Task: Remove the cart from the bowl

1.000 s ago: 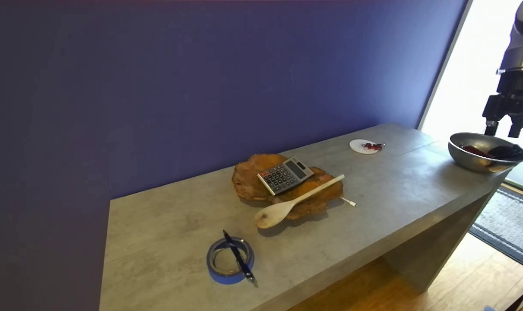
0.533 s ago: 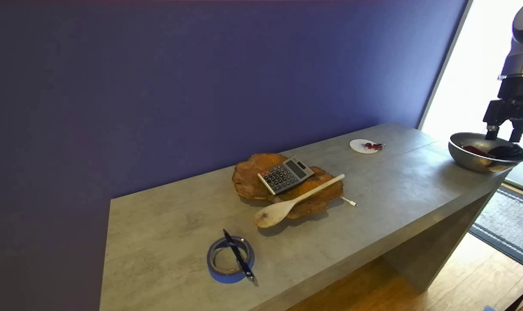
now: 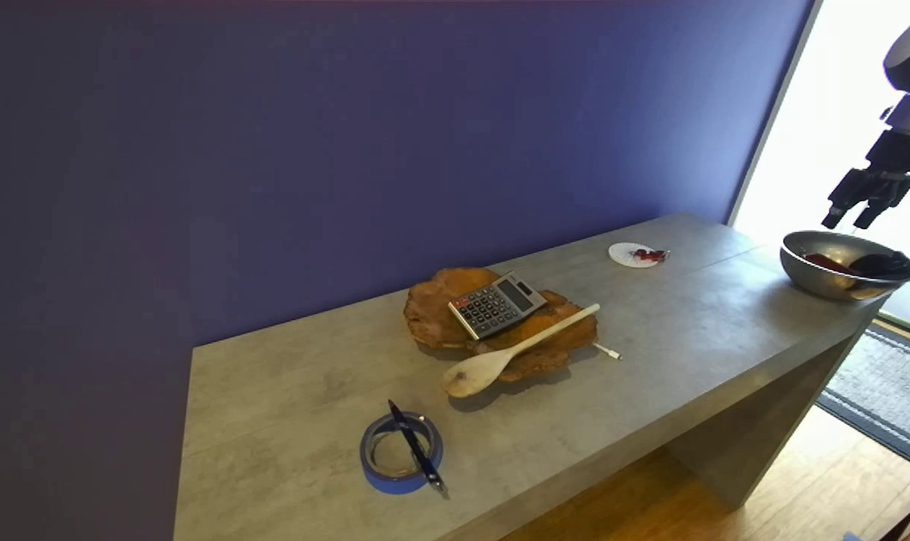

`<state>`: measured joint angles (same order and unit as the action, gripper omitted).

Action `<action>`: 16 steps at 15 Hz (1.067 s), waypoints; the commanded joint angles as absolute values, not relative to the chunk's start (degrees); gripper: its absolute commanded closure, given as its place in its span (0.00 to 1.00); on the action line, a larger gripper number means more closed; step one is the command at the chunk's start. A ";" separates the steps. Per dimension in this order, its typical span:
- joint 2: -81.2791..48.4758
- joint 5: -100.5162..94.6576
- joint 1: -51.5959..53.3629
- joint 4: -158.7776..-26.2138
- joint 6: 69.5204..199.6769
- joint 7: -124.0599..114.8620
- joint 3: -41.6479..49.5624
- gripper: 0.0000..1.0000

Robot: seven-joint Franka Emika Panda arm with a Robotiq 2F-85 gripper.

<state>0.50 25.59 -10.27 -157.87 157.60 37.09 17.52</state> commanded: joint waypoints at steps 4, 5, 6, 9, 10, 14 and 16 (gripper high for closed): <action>-1.56 30.67 -10.27 -156.94 154.67 42.11 17.54 0.00; -2.56 31.82 -9.96 -156.79 156.81 42.34 17.16 0.00; -3.65 33.45 -9.79 -156.27 157.00 43.60 16.77 0.00; -6.58 34.19 -9.42 -156.05 158.35 43.09 15.81 0.00; -7.00 34.21 -9.44 -155.99 158.28 43.04 15.52 0.01; -8.94 37.29 -9.95 -155.34 160.33 44.73 13.78 0.37; -9.86 39.15 -10.08 -154.69 160.87 45.77 12.74 0.51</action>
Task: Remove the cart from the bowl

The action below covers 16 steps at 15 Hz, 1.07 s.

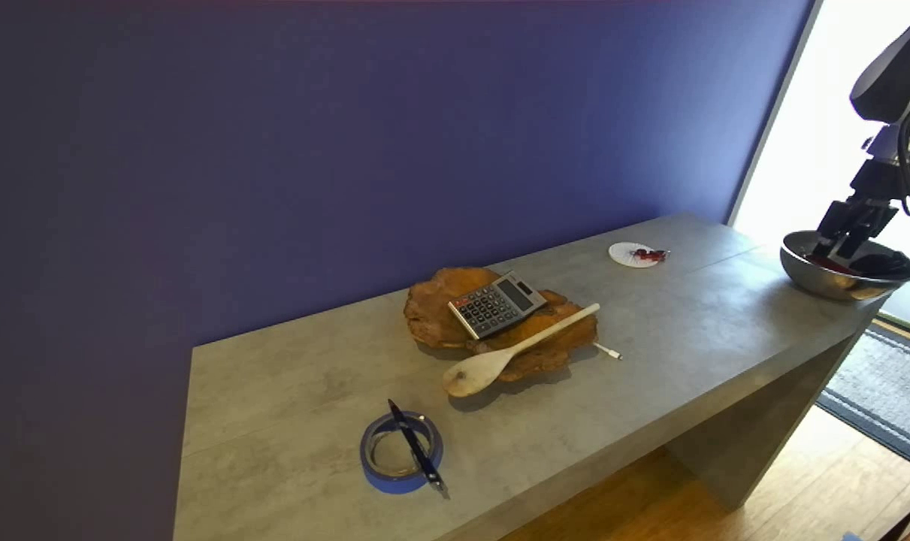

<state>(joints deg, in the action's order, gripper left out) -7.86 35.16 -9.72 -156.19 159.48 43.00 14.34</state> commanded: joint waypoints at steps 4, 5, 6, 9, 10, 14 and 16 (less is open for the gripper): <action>-13.05 41.66 -10.32 -152.75 162.53 46.74 11.36 0.58; -14.01 41.51 -10.32 -152.39 163.07 46.25 11.32 0.53; -14.81 41.67 -10.40 -152.04 163.37 46.12 11.17 0.49; -17.36 41.86 -10.70 -150.89 164.19 46.06 10.85 0.51; -17.86 42.25 -10.97 -150.59 164.29 46.34 10.58 0.63; -16.59 42.53 -11.10 -151.08 165.70 46.30 10.14 0.92; -14.63 41.96 -10.57 -152.22 166.24 45.85 10.22 1.00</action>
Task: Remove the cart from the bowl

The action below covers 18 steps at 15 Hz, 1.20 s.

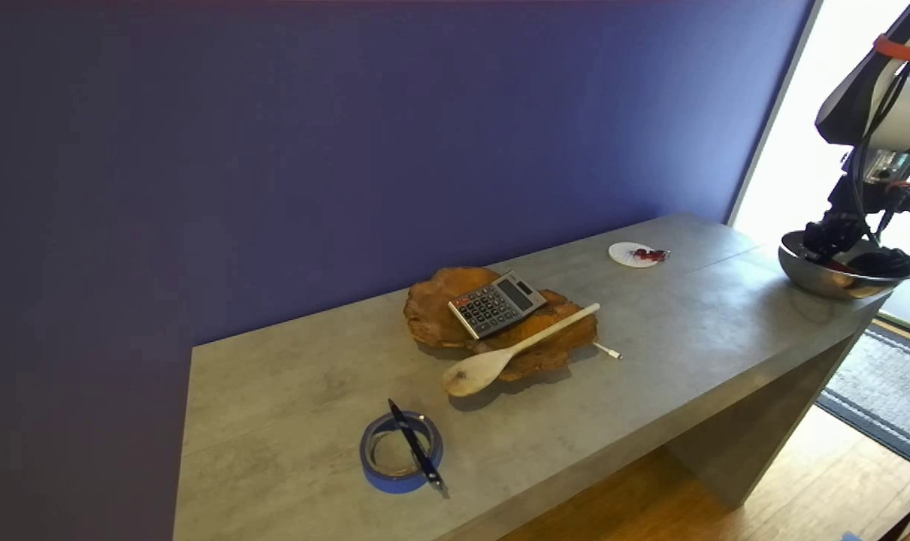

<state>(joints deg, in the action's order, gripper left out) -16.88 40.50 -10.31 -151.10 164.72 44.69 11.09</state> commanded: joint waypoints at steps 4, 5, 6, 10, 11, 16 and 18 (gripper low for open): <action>-7.88 40.36 -9.65 -155.93 167.14 45.36 11.03 0.99; -4.60 39.90 -9.49 -157.74 167.44 45.76 11.21 0.99; -2.11 39.36 -9.32 -159.14 167.96 45.98 11.34 0.99; 4.51 40.24 -8.06 -158.04 167.42 50.61 10.02 0.99; 6.95 40.87 -7.76 -158.38 166.85 52.22 9.44 0.99; 9.81 42.74 -5.06 -156.94 168.59 54.19 7.72 0.96; 12.98 42.74 -3.88 -158.34 169.34 54.32 7.08 0.96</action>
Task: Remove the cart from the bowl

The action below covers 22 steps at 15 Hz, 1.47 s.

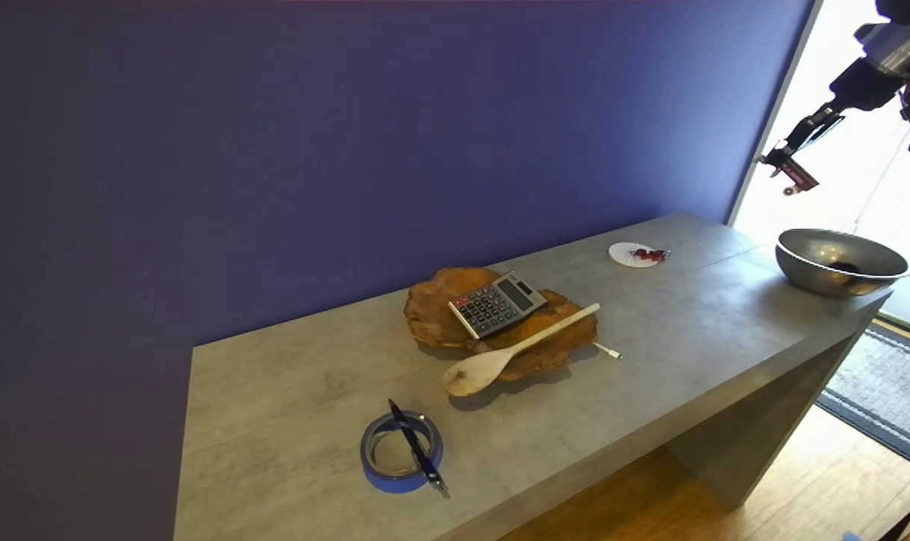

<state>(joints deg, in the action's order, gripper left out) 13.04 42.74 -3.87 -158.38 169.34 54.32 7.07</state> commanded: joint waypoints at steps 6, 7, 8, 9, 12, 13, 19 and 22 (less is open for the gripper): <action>2.57 35.20 -3.39 -150.62 173.02 59.03 4.81 0.99; -0.68 32.75 -3.75 -147.82 171.27 59.99 5.22 0.99; -3.66 29.44 -4.35 -145.77 170.83 59.99 5.38 0.99; -6.86 26.49 -4.63 -143.27 169.76 60.41 6.05 0.99; -17.00 14.57 -4.67 -135.50 167.54 58.98 10.10 0.99; -19.88 10.41 -3.50 -132.60 166.44 58.12 12.38 0.99; -26.39 -10.78 -7.08 -126.04 166.93 51.13 12.50 0.99; -27.75 -12.23 -7.91 -124.80 166.84 49.71 11.59 0.96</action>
